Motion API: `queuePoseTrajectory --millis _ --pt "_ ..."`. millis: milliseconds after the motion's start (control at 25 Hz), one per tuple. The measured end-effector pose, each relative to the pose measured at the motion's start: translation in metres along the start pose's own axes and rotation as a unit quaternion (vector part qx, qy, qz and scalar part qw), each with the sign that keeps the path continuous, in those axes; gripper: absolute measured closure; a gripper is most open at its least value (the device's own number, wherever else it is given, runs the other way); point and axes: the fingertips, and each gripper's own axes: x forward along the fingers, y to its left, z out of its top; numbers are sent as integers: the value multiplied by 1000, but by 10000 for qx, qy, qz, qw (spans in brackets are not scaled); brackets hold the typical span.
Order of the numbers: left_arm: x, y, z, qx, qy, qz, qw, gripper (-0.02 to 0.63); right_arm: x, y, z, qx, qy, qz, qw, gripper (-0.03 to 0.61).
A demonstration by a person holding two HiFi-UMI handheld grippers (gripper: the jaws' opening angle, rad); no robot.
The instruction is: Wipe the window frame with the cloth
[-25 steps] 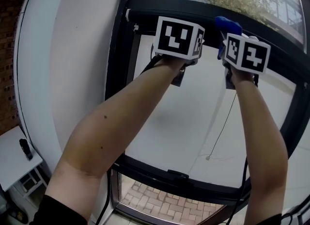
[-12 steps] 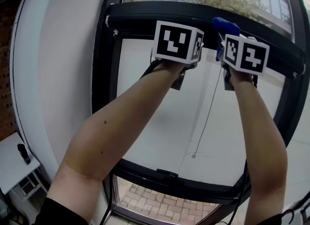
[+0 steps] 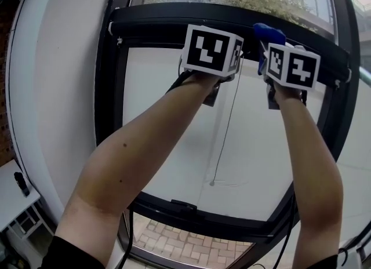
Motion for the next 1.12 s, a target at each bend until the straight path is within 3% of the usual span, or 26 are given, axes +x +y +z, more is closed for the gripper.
queuePoseTrajectory --millis 440,960,1120 --pt "26 -51 16 -176 -53 -162 9997 624 -28 -70 -11 -88 76 -306 9995 436" --pt "53 -115 20 429 55 -315 9986 624 -60 -144 -22 -116 160 -636 9978 434" --pt "63 -131 24 349 66 -365 9987 624 -69 -167 -25 -118 211 -757 9968 434"
